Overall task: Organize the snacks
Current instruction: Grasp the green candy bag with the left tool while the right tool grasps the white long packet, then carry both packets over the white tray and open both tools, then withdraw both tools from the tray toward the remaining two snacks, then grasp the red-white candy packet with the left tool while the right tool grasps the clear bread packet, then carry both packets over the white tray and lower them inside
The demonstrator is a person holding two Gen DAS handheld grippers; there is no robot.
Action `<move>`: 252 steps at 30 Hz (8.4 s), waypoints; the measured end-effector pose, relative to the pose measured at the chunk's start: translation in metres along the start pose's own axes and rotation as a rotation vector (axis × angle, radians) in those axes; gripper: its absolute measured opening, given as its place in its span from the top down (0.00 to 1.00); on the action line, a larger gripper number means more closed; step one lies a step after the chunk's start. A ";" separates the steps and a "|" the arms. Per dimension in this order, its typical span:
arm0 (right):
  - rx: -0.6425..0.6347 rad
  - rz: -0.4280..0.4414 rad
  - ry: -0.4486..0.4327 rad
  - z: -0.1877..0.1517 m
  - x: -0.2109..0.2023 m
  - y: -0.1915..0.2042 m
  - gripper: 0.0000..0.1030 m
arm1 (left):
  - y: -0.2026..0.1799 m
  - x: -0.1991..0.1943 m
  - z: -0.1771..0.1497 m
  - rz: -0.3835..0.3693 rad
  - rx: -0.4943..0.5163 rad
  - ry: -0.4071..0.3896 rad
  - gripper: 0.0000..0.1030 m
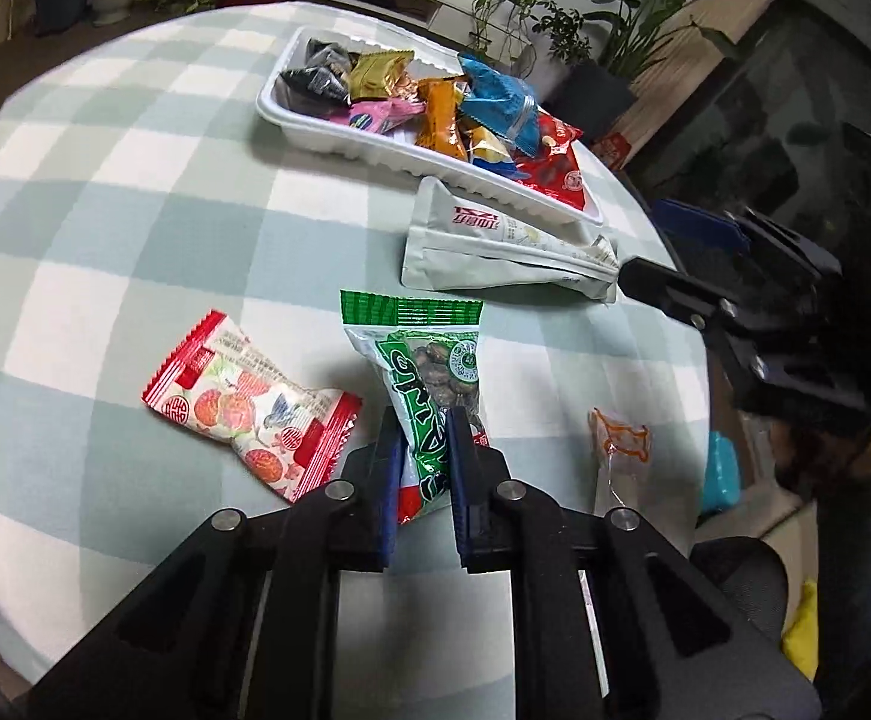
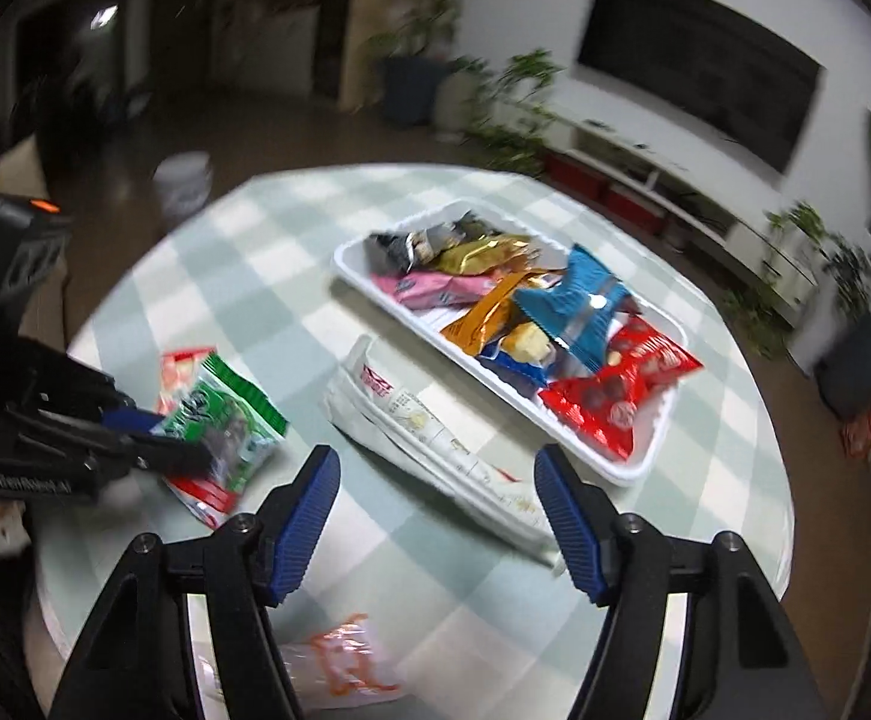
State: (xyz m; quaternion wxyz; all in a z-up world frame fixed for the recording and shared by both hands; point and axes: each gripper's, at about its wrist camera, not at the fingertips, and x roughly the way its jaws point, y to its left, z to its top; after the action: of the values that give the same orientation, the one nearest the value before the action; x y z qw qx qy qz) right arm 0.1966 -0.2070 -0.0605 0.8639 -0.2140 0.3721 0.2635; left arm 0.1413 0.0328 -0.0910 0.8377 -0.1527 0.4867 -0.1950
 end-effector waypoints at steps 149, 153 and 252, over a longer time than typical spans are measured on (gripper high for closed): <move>1.121 0.237 -0.051 -0.125 -0.049 -0.002 0.03 | -0.016 -0.039 0.020 0.183 1.148 0.169 0.15; 1.107 0.251 -0.036 -0.124 -0.045 0.001 0.03 | -0.021 -0.026 0.027 0.105 1.220 0.275 0.27; 0.618 -0.147 0.166 -0.093 -0.006 0.075 0.76 | 0.008 -0.066 -0.011 -0.167 0.319 0.062 0.69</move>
State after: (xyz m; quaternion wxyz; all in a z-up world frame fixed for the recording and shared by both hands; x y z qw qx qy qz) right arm 0.0981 -0.2040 -0.1280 0.8714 0.0112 0.4871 0.0566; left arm 0.1033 0.0706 -0.0496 0.8169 -0.0518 0.4606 -0.3432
